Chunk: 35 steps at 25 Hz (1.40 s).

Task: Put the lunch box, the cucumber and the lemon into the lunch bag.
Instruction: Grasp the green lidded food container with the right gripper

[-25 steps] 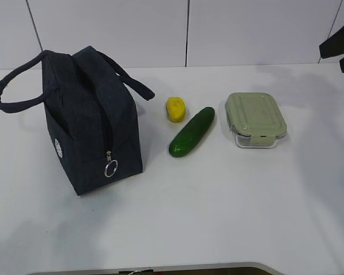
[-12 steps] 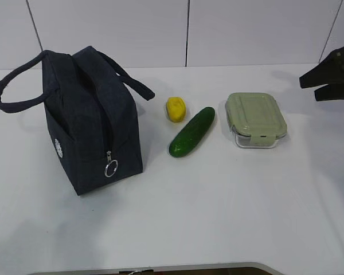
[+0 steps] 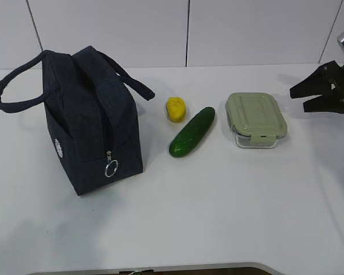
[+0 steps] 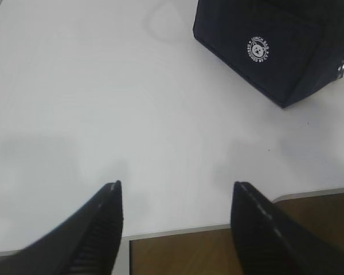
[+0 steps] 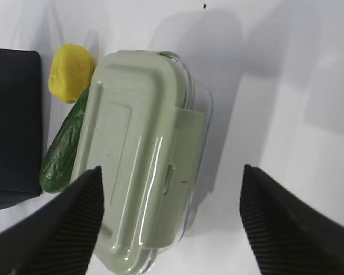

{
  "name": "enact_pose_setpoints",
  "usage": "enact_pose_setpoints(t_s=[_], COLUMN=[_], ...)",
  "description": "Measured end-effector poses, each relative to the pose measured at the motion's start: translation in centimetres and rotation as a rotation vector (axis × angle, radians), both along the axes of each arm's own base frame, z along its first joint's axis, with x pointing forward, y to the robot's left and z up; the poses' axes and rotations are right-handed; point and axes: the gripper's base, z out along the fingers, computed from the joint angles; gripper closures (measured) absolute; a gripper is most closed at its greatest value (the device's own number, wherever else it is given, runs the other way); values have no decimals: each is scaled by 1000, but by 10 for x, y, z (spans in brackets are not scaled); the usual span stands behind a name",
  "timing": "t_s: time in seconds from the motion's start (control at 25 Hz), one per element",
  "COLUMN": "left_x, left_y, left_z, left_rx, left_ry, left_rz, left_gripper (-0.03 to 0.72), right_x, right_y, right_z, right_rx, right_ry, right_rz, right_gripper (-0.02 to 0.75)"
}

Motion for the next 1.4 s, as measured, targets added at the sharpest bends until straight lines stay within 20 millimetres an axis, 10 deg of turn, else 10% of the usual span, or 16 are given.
enact_pose_setpoints(t_s=[1.4], left_x=[0], left_y=[0], left_z=[0], left_rx=[-1], left_ry=[0], left_rz=[-11], left_gripper=[257], right_x=[13], right_y=[28], right_z=[-40], right_rx=[103], right_ry=[67], right_rz=[11], right_gripper=[151])
